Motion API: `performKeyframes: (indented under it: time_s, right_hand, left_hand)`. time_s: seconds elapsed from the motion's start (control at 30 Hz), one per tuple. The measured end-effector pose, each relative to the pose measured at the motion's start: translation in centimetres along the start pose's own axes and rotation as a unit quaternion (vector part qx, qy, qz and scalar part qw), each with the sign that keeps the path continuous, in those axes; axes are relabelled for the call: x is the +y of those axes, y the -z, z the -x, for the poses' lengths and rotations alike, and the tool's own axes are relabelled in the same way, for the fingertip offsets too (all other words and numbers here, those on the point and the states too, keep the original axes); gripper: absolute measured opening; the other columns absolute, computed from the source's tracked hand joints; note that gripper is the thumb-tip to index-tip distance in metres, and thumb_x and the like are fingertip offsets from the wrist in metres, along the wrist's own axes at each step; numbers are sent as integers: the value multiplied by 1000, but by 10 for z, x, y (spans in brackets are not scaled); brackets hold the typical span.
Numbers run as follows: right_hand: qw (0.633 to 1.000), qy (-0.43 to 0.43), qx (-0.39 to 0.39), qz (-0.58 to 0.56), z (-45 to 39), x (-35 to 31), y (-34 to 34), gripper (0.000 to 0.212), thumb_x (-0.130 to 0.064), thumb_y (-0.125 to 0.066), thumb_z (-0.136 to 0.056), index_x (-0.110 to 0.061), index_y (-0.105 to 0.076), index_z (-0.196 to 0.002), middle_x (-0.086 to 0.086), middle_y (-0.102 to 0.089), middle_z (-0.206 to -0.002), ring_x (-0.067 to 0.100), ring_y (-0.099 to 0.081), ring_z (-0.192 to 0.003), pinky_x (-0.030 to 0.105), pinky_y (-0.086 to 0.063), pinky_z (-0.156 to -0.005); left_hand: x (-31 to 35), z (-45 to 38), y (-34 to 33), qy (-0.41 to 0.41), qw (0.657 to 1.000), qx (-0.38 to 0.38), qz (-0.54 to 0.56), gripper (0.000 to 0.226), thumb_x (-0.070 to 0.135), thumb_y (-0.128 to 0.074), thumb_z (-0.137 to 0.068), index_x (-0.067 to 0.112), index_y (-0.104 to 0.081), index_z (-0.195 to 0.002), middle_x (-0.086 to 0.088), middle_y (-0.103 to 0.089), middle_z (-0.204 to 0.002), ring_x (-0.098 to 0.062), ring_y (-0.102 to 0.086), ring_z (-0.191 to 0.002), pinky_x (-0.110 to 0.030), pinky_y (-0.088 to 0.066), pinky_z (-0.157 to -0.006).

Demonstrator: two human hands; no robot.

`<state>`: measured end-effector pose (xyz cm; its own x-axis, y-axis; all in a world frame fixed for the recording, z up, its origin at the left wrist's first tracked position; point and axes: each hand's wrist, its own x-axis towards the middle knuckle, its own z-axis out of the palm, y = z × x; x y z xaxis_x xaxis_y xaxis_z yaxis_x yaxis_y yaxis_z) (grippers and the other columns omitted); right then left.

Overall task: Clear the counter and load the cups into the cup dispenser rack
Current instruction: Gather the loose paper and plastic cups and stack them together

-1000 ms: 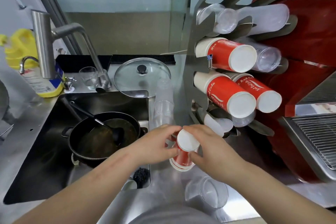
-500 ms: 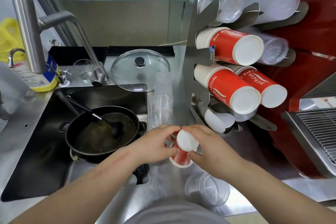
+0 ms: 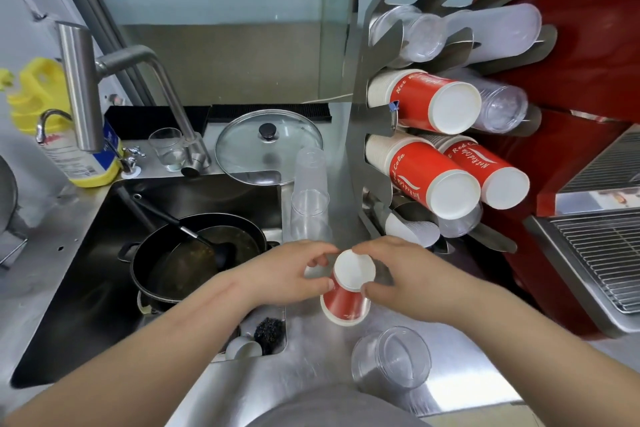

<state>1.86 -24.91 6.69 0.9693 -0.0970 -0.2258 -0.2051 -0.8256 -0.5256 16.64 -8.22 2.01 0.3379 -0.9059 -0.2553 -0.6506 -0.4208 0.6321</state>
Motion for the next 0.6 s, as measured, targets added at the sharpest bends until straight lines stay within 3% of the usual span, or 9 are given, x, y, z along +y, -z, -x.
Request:
performKeyframes:
  time_s: [0.1,0.23,0.33,0.47,0.6]
  right_hand:
    - [998,-1,-41,55,9,3,19,49,-41,-61,-84,-37,-47,-131,-11,-54,-122,4,-51,-107,24,-43,-94]
    - [992,-14,-99,79,29,6,37,43,-39,-58,-88,-40,-48,-130,-16,-56,-124,2,-52,-108,21,-42,-93]
    - [988,-48,-113,92,45,18,40,47,-37,-58,-90,-34,-45,-135,-13,-54,-129,5,-52,-112,17,-40,-93]
    - [992,-82,-83,41,69,42,20,51,-34,-65,-85,-41,-46,-131,-17,-55,-122,2,-53,-111,19,-43,-95]
    - [991,-111,-76,-28,92,51,-17,69,-34,-68,-82,-47,-32,-140,-21,-46,-124,-1,-50,-110,16,-40,-94]
  left_hand:
    - [8,7,20,-7,998,-21,-61,44,41,-61,-90,29,-53,-132,10,-59,-121,-4,-54,-114,-14,-41,-88]
    - [29,21,35,-52,994,-4,-92,23,39,-62,-90,27,-66,-110,10,-63,-108,-2,-57,-100,-21,-44,-91]
    - [43,33,25,-82,995,-16,-59,37,50,-58,-83,33,-63,-115,15,-61,-110,1,-56,-103,-25,-46,-94]
    - [60,42,-6,-89,995,-50,12,50,39,-71,-84,35,-52,-130,14,-55,-124,0,-51,-113,-18,-43,-96]
    - [60,42,-43,-68,996,-40,31,69,39,-75,-81,34,-41,-141,12,-47,-136,3,-47,-117,-18,-41,-100]
